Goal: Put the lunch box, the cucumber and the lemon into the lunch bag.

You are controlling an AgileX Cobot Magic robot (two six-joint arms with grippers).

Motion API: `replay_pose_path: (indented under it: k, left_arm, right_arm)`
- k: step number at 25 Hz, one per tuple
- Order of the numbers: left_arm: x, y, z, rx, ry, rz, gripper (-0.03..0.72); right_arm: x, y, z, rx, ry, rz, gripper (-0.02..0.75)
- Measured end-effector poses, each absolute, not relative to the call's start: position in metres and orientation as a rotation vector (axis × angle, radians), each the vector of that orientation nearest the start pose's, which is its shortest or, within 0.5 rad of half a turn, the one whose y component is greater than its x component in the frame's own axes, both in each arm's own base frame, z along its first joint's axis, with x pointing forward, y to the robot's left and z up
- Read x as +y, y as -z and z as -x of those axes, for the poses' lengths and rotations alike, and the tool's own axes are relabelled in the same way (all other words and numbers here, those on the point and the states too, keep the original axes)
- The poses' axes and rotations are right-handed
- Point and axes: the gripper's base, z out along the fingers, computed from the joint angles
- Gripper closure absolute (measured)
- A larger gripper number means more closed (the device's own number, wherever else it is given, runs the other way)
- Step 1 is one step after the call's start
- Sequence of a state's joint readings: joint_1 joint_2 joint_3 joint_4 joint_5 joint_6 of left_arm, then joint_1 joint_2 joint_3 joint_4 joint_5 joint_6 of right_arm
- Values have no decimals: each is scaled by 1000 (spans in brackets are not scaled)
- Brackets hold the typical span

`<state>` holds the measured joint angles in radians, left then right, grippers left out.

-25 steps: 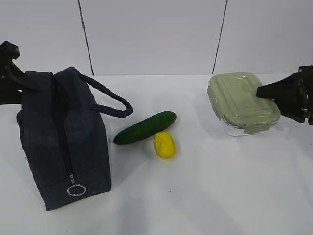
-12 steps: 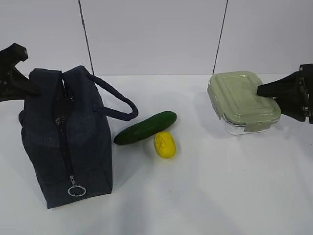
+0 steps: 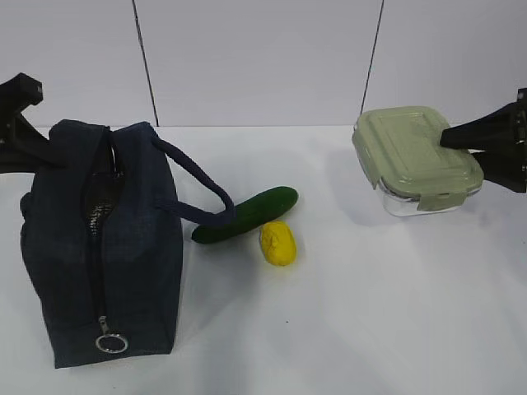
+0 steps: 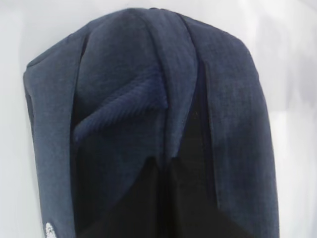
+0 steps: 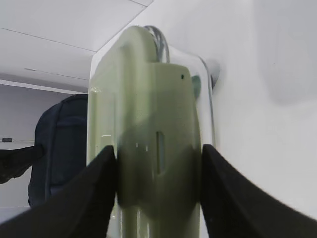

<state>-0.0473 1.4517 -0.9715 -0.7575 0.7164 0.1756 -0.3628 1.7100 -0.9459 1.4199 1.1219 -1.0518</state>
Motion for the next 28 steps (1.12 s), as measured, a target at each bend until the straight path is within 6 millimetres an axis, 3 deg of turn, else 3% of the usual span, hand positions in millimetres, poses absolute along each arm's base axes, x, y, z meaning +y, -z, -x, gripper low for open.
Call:
replay_pose_path:
  k: [9,21,28]
  left_arm:
    - [-69,-295,-291,2582,649,226,692]
    - [-73,-295,-289,2612,565,267,693]
    - [-72,-295,-290,2606,568,322,693]
  right_arm:
    - [-21,-247,-308,2206,-1277,-173,344]
    - [45,-275,-317,2265,-1303,-34,345]
    - [77,-292,-325,2256,-1287,-56,345]
